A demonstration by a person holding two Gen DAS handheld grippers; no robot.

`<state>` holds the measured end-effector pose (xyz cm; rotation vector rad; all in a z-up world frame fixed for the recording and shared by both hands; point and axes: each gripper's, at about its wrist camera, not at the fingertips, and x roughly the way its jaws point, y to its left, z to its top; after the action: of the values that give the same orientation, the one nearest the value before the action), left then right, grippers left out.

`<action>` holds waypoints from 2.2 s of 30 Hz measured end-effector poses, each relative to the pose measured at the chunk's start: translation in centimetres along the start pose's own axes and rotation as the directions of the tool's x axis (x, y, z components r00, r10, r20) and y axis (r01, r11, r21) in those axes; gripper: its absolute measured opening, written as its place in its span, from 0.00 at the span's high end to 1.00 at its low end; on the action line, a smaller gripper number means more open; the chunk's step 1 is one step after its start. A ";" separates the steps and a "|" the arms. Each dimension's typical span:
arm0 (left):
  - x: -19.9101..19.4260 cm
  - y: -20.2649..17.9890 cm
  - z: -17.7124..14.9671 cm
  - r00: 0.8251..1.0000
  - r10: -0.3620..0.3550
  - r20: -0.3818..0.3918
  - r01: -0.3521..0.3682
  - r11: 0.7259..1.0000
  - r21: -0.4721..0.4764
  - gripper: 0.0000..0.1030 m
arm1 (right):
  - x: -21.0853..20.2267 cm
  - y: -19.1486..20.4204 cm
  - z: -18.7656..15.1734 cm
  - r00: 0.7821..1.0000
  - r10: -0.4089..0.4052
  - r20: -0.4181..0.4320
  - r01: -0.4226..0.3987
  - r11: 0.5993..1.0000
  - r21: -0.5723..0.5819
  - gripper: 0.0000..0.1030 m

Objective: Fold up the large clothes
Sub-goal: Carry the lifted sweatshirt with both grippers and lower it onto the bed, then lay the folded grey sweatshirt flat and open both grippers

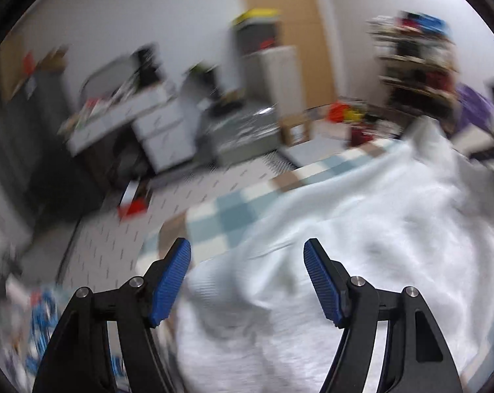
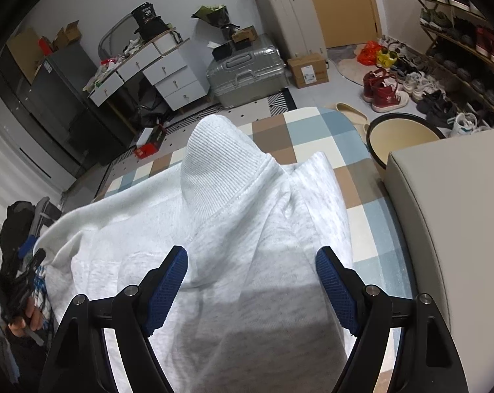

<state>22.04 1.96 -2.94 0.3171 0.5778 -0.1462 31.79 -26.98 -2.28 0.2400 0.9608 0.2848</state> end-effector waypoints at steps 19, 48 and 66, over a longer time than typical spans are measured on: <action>0.6 4.0 -3.0 0.978 0.011 -0.210 -0.037 0.992 -0.119 0.34 | 0.6 -0.6 0.5 1.000 0.002 0.002 -0.002 1.000 0.018 0.21; 3.9 10.2 -3.6 0.965 -0.199 -0.168 0.064 0.805 -0.590 0.25 | -1.1 -3.5 0.6 0.989 -0.056 0.135 0.042 0.994 0.105 0.33; 4.1 8.1 -1.2 0.984 -0.145 -0.101 0.083 0.883 -0.461 0.95 | 1.0 -0.2 2.1 0.975 -0.023 0.221 0.028 0.999 -0.017 0.95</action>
<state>26.59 9.83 -4.12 -0.1687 0.7443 -0.0991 34.11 -27.02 -1.92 0.2356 0.7402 0.2387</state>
